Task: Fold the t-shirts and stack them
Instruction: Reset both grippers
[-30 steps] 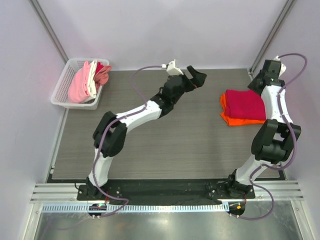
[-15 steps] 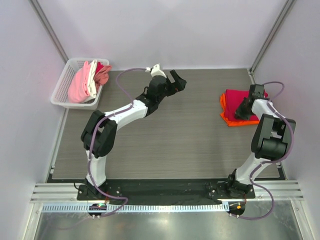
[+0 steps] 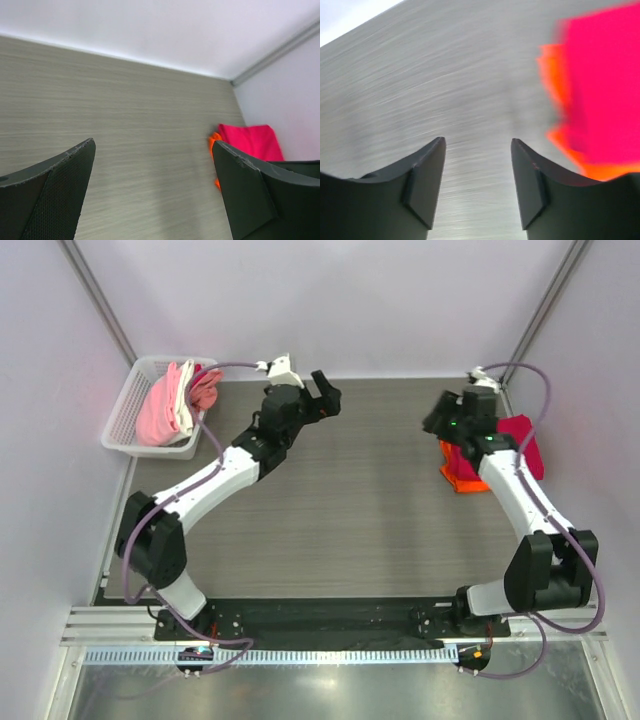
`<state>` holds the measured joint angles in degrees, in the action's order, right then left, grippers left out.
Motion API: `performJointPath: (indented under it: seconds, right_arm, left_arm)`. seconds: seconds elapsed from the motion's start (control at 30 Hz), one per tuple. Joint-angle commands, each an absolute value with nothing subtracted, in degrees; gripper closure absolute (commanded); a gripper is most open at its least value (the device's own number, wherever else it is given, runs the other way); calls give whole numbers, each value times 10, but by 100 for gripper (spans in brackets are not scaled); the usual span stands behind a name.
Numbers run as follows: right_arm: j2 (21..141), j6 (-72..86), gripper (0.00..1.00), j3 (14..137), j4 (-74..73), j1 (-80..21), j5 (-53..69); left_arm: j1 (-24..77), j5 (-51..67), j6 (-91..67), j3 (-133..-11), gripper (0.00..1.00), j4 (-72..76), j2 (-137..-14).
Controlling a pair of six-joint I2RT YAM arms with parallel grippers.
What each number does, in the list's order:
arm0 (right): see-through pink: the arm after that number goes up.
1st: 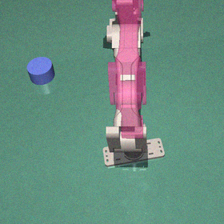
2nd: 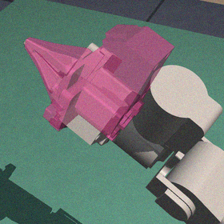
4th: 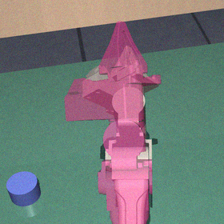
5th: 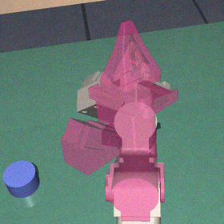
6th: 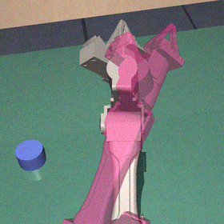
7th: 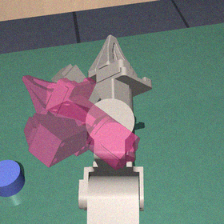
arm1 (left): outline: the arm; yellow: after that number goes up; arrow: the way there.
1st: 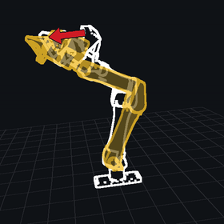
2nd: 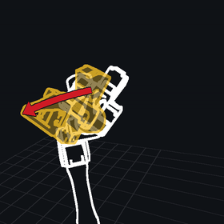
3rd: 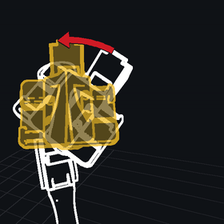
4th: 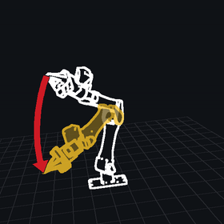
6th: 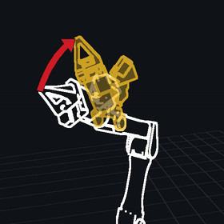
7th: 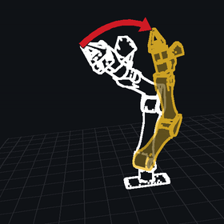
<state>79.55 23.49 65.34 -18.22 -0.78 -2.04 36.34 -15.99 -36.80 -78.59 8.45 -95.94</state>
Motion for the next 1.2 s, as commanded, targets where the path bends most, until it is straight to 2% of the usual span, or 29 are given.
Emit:
performJointPath:
  seconds: [0.0, 0.03, 0.07, 0.17, 0.23, 0.37, 0.57, 0.93, 1.17]
  right_arm:
    - [810, 245, 35, 662, -73, -80, -42]
    - [816, 242, 31, 657, -42, -106, -52]
    - [819, 238, 20, 655, -28, -117, -64]
    - [818, 211, 7, 622, 21, -158, -126]
    - [807, 211, 3, 583, 56, -167, -153]
    - [767, 208, 0, 511, 112, -171, -129]
    - [667, 221, 0, 442, 92, -172, -120]
    - [489, 256, 0, 332, -15, -172, -90]
    - [461, 290, 0, 311, -70, -172, -190]
  left_arm:
    - [347, -239, -305, -728, 0, 55, -898]
    - [346, -248, -301, -712, 1, 55, -887]
    - [346, -256, -294, -695, 0, 56, -876]
    - [346, -284, -273, -612, 0, 74, -818]
    - [346, -311, -260, -558, 0, 89, -778]
    - [346, -340, -252, -488, 0, 105, -722]
    - [346, -337, -300, -413, 0, 87, -620]
    - [346, -320, -342, -343, 0, -113, -428]
    - [346, -330, -368, -274, 0, -120, -331]
